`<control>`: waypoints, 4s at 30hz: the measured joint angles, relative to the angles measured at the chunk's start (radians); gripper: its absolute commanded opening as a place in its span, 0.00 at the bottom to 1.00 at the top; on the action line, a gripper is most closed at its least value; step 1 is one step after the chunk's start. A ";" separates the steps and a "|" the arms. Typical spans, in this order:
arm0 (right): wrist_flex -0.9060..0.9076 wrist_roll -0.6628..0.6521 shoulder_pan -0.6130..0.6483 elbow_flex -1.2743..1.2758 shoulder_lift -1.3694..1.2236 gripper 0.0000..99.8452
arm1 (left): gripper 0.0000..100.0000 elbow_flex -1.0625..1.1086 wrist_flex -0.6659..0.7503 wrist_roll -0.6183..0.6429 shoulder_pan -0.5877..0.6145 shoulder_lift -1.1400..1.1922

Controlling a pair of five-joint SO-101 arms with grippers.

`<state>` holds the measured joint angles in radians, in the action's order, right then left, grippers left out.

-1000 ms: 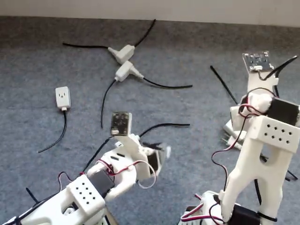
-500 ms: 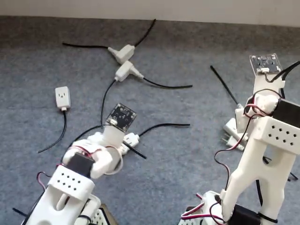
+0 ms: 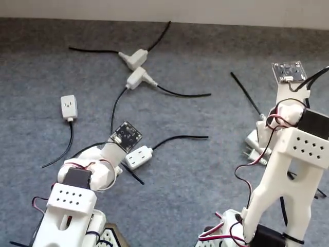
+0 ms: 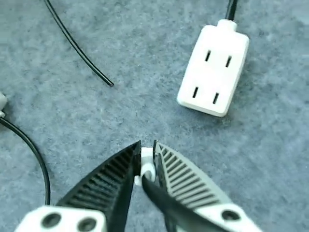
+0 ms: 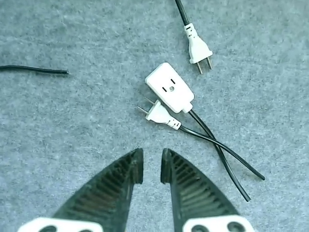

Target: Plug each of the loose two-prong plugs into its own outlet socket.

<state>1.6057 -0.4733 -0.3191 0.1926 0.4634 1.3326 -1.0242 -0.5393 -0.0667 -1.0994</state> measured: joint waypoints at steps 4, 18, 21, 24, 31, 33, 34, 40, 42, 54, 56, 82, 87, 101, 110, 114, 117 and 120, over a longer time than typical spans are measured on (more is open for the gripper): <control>0.000 0.000 0.000 0.021 0.000 0.08 | 0.24 0.003 0.000 -0.008 0.003 0.000; -0.038 0.000 0.000 0.021 0.000 0.08 | 0.27 -0.043 0.018 -0.292 0.127 0.000; -0.048 0.000 0.000 0.021 0.000 0.08 | 0.27 0.014 0.018 -0.430 0.127 0.000; -0.051 0.000 0.000 0.021 0.000 0.08 | 0.27 0.052 0.025 -0.526 0.114 0.000; -0.051 0.000 0.000 0.021 0.000 0.08 | 0.27 0.057 0.066 -0.559 0.000 0.000; -0.051 0.000 0.000 0.021 0.000 0.08 | 0.27 0.066 0.120 -0.559 -0.003 0.000; -0.051 0.000 0.000 0.021 0.000 0.08 | 0.26 0.078 0.150 -0.563 -0.002 -0.002; -0.051 0.000 0.000 0.021 0.000 0.08 | 0.15 0.212 0.381 -0.658 0.048 0.000; -0.051 0.000 0.000 0.021 0.000 0.08 | 0.13 0.256 0.439 -0.709 0.064 0.000; -0.051 0.000 -0.021 0.021 0.000 0.08 | 0.05 0.242 0.543 -0.740 0.092 0.000; -0.051 0.000 -0.032 0.021 0.000 0.08 | 0.00 0.239 0.545 -0.740 0.092 0.000; -0.051 0.000 -0.060 0.084 0.000 0.08 | 0.18 -0.127 0.166 -0.612 0.080 0.002; -0.051 0.000 -0.060 0.146 0.000 0.08 | 0.18 -0.207 0.146 -0.612 0.083 0.124; -0.051 0.000 -0.060 0.149 0.000 0.08 | 0.18 -0.973 -0.258 -0.681 0.114 1.065; -0.054 0.000 -0.060 0.149 0.000 0.08 | 0.18 -1.255 -0.477 -0.707 0.115 1.392; -0.054 0.000 -0.060 0.149 0.000 0.08 | 0.18 -1.277 -0.480 -0.707 0.115 1.456; -0.054 0.000 -0.060 0.149 0.000 0.08 | 0.18 -1.277 -0.485 -0.707 0.109 1.491; -0.054 0.000 -0.060 0.149 0.000 0.08 | 0.18 -1.277 -0.486 -0.707 0.109 1.530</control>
<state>1.5520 -0.4733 -0.3790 0.3414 0.4634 0.0560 -1.5106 -1.2467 0.0422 0.4304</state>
